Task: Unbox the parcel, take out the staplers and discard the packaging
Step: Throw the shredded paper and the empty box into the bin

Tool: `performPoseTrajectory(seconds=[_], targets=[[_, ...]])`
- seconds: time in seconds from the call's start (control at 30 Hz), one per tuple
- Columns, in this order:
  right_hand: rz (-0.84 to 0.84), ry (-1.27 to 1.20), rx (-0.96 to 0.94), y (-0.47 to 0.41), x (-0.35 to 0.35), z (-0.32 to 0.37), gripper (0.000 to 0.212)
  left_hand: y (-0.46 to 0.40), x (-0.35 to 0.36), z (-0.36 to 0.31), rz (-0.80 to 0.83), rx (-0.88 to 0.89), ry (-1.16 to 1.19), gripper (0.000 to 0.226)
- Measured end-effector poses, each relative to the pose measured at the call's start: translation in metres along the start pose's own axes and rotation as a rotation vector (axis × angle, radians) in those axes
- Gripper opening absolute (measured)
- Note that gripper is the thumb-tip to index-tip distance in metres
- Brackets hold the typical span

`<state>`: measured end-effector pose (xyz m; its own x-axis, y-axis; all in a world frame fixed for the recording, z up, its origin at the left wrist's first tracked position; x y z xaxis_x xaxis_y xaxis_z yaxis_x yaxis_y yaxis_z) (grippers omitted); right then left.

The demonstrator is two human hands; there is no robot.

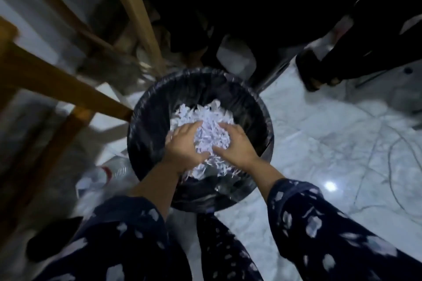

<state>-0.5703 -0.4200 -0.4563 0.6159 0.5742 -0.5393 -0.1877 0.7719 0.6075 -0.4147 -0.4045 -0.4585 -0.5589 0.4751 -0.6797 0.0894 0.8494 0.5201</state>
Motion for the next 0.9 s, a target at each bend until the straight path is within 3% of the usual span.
performPoseTrajectory(seconds=[0.2, 0.4, 0.53, 0.9], targets=[[0.091, -0.016, 0.146, -0.027, 0.034, -0.038, 0.060, -0.014, 0.038, 0.029, 0.050, -0.081, 0.027, 0.074], [0.148, 0.122, 0.144, -0.022, 0.029, -0.013, 0.041, -0.001, 0.026, 0.027, 0.058, -0.106, 0.078, 0.056], [0.159, 0.168, 0.129, -0.001, 0.010, 0.027, 0.041, 0.016, -0.014, 0.011, 0.062, -0.093, 0.057, 0.047], [-0.052, 0.329, -0.128, 0.116, -0.053, 0.199, 0.038, 0.133, -0.182, -0.045, -0.087, 0.016, 0.013, 0.042]])
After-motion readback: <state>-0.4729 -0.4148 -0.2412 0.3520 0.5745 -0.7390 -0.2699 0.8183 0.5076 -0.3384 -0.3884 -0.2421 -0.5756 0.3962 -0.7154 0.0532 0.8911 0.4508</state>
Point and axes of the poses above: each hand's wrist, its own y-axis away from the middle knuckle, its own x-axis out of the palm, z = x × y, the point moved 6 cm from there along -y, towards the middle knuckle
